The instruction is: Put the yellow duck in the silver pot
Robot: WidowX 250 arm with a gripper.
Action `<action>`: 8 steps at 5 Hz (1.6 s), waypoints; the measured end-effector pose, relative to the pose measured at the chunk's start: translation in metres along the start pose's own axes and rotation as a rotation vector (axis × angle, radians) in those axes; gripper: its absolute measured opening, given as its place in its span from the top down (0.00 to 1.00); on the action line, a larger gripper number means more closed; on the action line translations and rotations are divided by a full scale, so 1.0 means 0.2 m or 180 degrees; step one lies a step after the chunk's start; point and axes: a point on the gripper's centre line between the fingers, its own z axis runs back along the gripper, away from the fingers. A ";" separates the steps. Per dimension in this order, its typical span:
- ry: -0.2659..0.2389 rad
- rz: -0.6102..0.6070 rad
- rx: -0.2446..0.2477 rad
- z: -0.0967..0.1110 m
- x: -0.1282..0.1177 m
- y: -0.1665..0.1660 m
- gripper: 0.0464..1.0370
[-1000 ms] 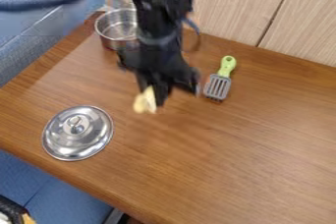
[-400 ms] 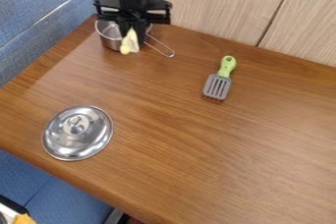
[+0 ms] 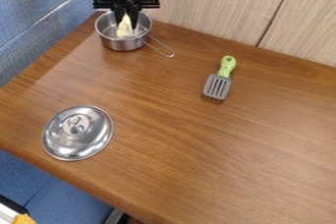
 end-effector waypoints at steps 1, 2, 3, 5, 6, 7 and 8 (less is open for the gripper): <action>0.0066 0.0112 0.0051 -0.07 0.07 0.03 0.92; 0.0174 0.0106 0.0100 -0.14 0.08 0.03 0.92; 0.0216 0.0095 0.0141 -0.18 0.09 0.02 0.87; 0.0275 0.0130 0.0186 -0.18 0.07 0.03 0.33; 0.0305 0.0147 0.0224 -0.19 0.05 0.04 0.07; 0.0177 0.0179 0.0246 -0.11 0.07 0.06 0.03; -0.0044 0.0200 0.0235 0.03 0.09 0.07 0.03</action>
